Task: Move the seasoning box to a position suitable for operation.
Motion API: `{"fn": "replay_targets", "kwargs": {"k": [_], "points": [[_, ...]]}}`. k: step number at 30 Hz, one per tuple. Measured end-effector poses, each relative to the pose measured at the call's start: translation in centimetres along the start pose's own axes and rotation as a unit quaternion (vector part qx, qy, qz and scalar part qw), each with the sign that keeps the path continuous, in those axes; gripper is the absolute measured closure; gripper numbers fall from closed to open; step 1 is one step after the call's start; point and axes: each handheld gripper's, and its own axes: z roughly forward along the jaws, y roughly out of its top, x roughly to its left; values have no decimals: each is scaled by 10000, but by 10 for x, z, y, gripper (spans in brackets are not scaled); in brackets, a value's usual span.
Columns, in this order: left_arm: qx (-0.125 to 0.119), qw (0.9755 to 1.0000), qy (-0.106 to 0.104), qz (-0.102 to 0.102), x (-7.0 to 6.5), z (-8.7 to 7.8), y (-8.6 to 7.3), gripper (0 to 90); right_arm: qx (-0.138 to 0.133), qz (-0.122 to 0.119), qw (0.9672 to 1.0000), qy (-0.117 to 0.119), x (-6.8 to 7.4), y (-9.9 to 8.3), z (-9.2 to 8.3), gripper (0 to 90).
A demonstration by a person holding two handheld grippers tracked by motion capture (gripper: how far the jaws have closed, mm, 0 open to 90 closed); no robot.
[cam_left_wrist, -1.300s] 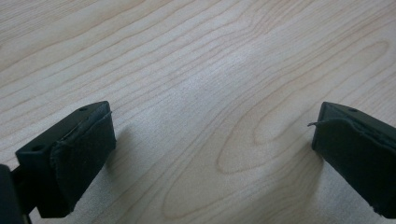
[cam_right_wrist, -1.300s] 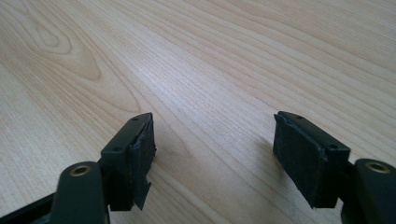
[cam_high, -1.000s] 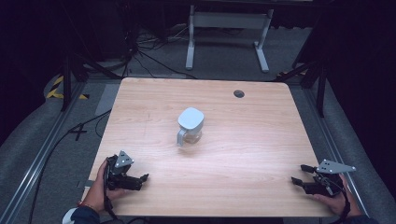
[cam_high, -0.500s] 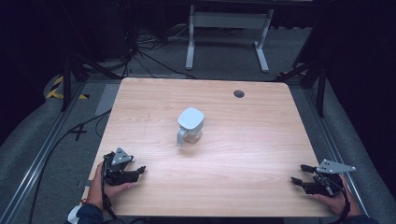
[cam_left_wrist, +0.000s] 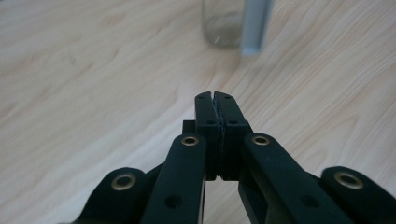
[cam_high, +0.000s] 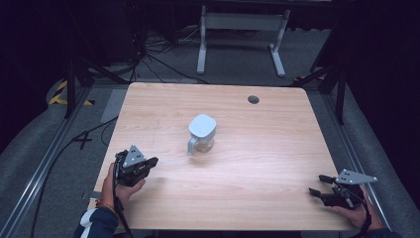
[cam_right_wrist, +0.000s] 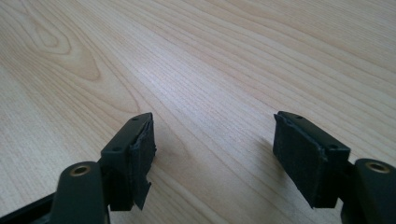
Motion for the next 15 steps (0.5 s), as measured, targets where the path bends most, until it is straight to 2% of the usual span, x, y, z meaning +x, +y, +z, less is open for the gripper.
{"fn": "replay_targets", "kwargs": {"k": [4, 8, 11, 13, 15], "points": [[-296, 9994, -122, 135, -11, 5, 27, 898, 0, 1, 10000, 0, 0, 0, 0, 296], [-672, 9971, -246, 269, -19, 9, 56, 898, 0, 0, 10000, 3, 0, 0, 0, 296], [-773, 9956, -308, 437, -26, 17, 74, 898, 0, 0, 10000, 0, 0, 0, 0, 296], [-828, 9950, -291, 476, -29, 20, 82, 898, 0, -1, 10000, 0, 0, 0, 0, 296], [-874, 9942, -383, 492, -30, 25, 90, 899, 2, 1, 10000, 0, 0, 0, 0, 296]]}}
